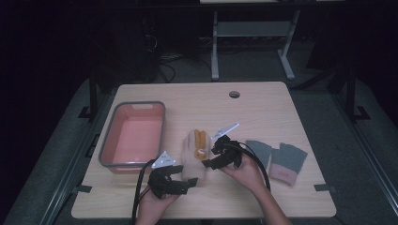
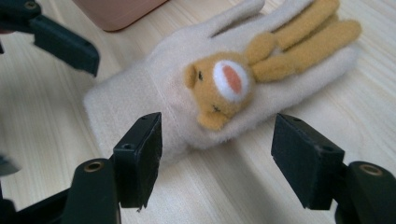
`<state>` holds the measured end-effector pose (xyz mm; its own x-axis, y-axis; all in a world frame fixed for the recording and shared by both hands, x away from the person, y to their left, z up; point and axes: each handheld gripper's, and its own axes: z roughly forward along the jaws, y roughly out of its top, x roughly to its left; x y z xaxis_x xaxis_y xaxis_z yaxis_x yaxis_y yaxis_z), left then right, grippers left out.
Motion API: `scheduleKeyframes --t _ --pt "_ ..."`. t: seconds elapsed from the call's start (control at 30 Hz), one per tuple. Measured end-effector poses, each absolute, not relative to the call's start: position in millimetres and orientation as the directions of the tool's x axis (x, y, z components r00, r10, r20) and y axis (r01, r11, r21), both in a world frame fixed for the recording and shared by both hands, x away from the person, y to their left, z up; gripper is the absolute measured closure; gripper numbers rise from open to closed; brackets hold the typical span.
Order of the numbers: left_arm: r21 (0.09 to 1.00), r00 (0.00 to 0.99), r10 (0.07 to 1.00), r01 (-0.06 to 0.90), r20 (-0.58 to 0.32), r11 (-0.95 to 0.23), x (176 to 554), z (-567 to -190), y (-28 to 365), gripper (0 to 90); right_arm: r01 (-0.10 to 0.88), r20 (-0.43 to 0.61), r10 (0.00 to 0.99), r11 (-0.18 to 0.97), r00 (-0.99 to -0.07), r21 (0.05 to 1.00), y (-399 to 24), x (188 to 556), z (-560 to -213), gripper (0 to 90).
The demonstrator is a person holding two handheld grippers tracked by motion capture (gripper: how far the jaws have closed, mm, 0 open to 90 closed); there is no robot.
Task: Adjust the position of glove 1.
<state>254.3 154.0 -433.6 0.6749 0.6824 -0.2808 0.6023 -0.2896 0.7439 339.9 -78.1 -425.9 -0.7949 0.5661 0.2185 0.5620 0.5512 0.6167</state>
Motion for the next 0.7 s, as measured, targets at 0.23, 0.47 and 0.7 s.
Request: scheduleKeyframes --t 0.23,0.47,0.7 --pt "0.723 0.615 0.726 0.647 -0.308 -0.241 267.9 -428.6 150.0 25.6 0.585 0.262 0.561 0.534 -0.785 0.61 -87.1 336.9 -433.9 32.9" --pt "0.675 0.564 0.756 0.702 -0.332 -0.227 278.3 -439.2 148.8 28.9 0.579 0.243 0.566 0.547 -0.788 0.605 -86.8 331.4 -432.3 31.9" --pt "0.619 0.492 0.783 0.764 -0.381 -0.179 285.8 -452.2 155.3 27.4 0.571 0.23 0.563 0.558 -0.794 0.602 -84.0 330.0 -432.6 30.5"
